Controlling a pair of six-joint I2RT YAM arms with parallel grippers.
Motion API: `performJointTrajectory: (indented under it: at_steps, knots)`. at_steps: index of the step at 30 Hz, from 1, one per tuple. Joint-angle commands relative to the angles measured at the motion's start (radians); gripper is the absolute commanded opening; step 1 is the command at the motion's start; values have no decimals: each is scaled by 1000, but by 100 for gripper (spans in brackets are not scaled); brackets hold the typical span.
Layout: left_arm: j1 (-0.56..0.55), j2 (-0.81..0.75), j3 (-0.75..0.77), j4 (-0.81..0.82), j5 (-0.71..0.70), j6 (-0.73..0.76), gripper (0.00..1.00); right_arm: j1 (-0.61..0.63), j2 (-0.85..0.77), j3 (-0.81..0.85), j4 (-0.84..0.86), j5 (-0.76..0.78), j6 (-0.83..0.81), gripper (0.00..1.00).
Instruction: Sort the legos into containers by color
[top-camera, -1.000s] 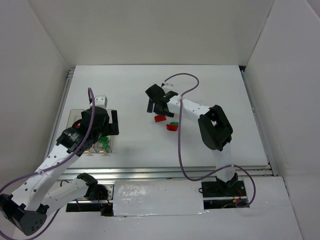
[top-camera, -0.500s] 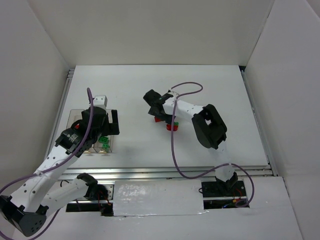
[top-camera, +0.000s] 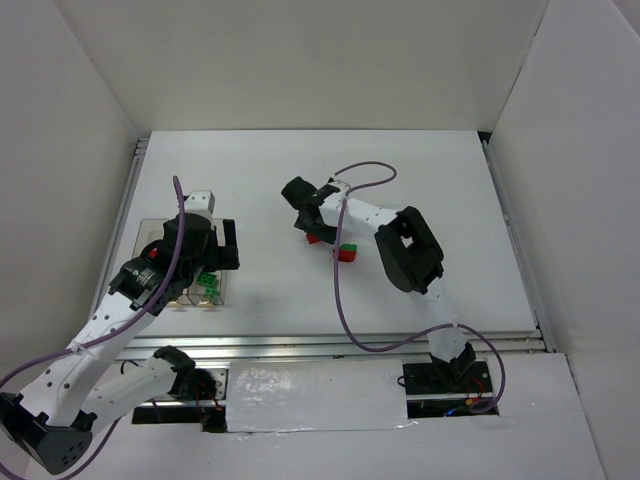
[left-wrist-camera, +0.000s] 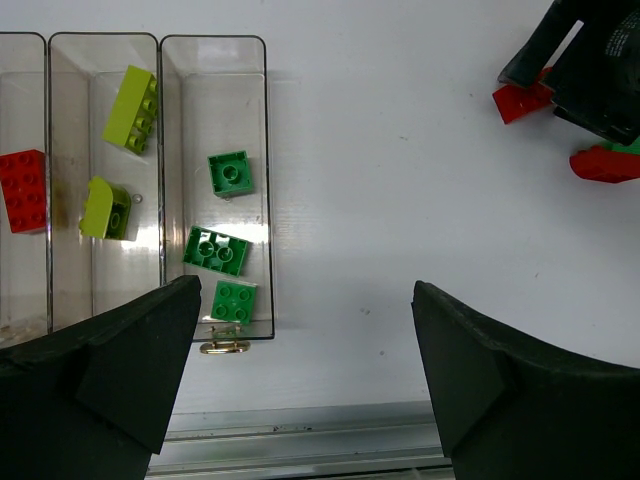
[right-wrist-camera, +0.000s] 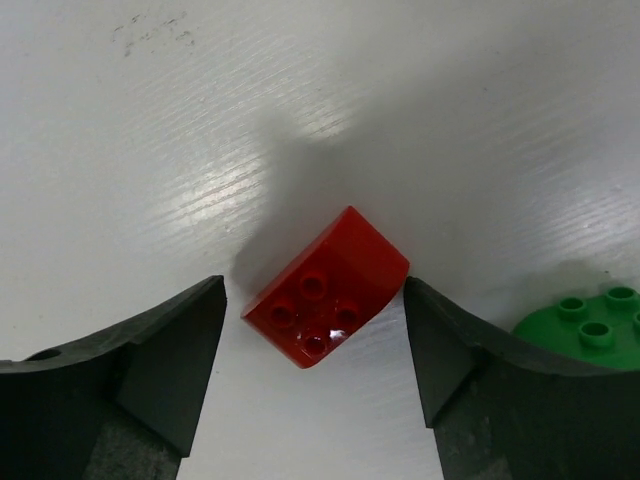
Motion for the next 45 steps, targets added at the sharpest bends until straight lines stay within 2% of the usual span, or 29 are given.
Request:
performJointTrajectory:
  at_steps: [1, 4, 6, 9, 13, 16, 18, 19, 21, 22, 23, 24, 25, 27, 31, 35, 39, 45]
  knots:
    - [3, -14, -5, 35, 3, 23, 100, -1, 6, 13, 44, -17, -21, 70]
    - [2, -16, -5, 37, 5, 25, 100, -4, 6, 0, 57, -29, -37, 60]
    - [3, -12, -5, 37, 5, 25, 100, -10, 1, -14, 72, -48, -56, 57]
    - [4, -16, -4, 35, 5, 23, 100, -21, -4, -23, 109, -92, -128, 44]
    - [4, -20, -2, 31, 6, 23, 100, -18, -4, -26, 210, -173, -309, 0]
    - [4, -26, 6, 28, 14, 18, 100, 1, -46, -115, 334, -249, -532, 0]
    - [4, -32, 26, 12, 9, -12, 99, 11, -163, -219, 437, -330, -617, 0]
    - [6, -38, 33, 9, 17, -23, 100, 20, -222, -361, 591, -376, -668, 0]
    - [9, -58, 56, 2, 61, -87, 100, 59, -422, -491, 761, -469, -755, 0]
    - [9, -65, 67, -2, 86, -112, 100, 73, -483, -608, 828, -521, -777, 0]
    - [9, -78, 85, -6, 113, -144, 100, 98, -590, -650, 871, -575, -798, 0]
    - [9, -86, 90, -5, 177, -209, 99, 112, -637, -689, 899, -680, -842, 0]
    - [9, -95, 93, 15, 214, -239, 100, 128, -675, -720, 932, -721, -863, 0]
    - [9, -118, 81, 75, 334, -337, 99, 163, -781, -801, 969, -824, -912, 0]
    - [9, -121, 26, 190, 525, -472, 100, 182, -951, -960, 1038, -924, -907, 0]
    - [6, -91, -62, 308, 679, -563, 99, 191, -1135, -1045, 1114, -945, -863, 0]
    - [2, -74, -108, 391, 773, -595, 99, 198, -1177, -1022, 1059, -918, -869, 0]
    - [2, -83, -111, 397, 792, -600, 100, 203, -1171, -1010, 1048, -887, -874, 0]
